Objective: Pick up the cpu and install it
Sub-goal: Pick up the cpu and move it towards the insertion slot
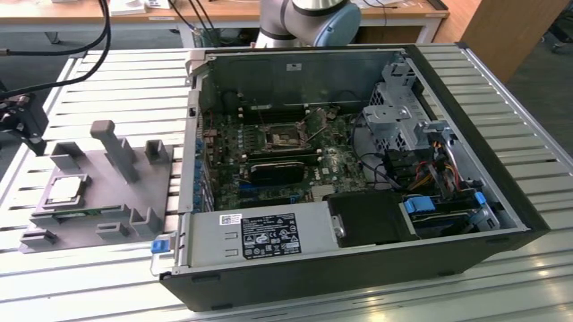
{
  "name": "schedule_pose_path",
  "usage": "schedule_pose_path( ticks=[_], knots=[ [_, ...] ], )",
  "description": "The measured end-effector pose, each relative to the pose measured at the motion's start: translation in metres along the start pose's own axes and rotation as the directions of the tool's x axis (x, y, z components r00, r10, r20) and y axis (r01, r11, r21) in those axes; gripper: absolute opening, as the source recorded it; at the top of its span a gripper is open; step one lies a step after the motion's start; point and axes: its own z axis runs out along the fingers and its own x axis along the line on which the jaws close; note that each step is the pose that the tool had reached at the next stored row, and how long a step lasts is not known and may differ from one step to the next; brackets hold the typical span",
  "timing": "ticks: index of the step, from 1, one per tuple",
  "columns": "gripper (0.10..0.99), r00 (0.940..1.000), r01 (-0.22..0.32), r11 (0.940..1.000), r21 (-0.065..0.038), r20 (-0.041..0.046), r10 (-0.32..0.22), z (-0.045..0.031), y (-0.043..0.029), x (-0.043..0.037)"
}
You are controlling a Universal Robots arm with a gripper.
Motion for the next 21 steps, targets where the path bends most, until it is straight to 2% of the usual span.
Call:
schedule_pose_path(
  ticks=[9, 21],
  knots=[
    [0.647, 1.0, 0.0, 1.0, 0.0, 0.0001, 0.0, 0.0068, -0.0007, -0.0002],
    [0.647, 1.0, 0.0, 1.0, 0.0, 0.0001, 0.0, 0.0264, -0.0024, -0.0017]
  ],
)
